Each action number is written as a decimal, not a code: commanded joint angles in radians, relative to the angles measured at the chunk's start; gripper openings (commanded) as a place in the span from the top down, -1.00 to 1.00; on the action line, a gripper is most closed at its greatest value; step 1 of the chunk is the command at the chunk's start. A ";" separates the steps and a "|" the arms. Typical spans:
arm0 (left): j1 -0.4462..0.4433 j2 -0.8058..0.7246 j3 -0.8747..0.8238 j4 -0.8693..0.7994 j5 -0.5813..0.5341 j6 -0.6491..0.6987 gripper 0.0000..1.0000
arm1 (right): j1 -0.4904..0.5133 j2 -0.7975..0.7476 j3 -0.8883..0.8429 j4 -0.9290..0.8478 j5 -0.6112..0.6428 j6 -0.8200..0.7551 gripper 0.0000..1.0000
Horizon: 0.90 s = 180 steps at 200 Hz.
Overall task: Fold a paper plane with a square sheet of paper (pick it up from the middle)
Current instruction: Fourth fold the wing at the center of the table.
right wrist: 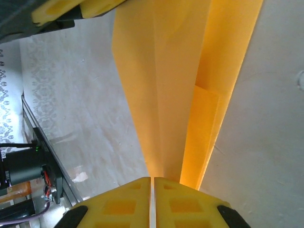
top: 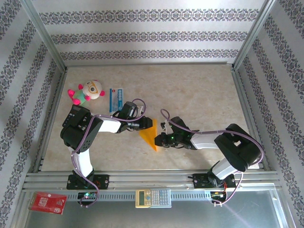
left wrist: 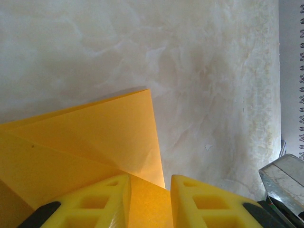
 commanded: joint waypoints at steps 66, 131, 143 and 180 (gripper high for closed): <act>0.019 0.014 -0.039 -0.094 -0.039 0.021 0.40 | -0.005 0.039 0.003 0.049 0.026 -0.012 0.78; 0.018 0.014 -0.038 -0.096 -0.041 0.020 0.40 | 0.004 0.053 0.003 0.063 0.027 -0.002 0.78; 0.018 0.014 -0.039 -0.095 -0.041 0.020 0.40 | 0.006 0.056 0.003 0.063 0.029 -0.001 0.78; 0.020 0.014 -0.040 -0.095 -0.043 0.020 0.40 | 0.012 0.063 0.004 0.072 0.030 0.008 0.78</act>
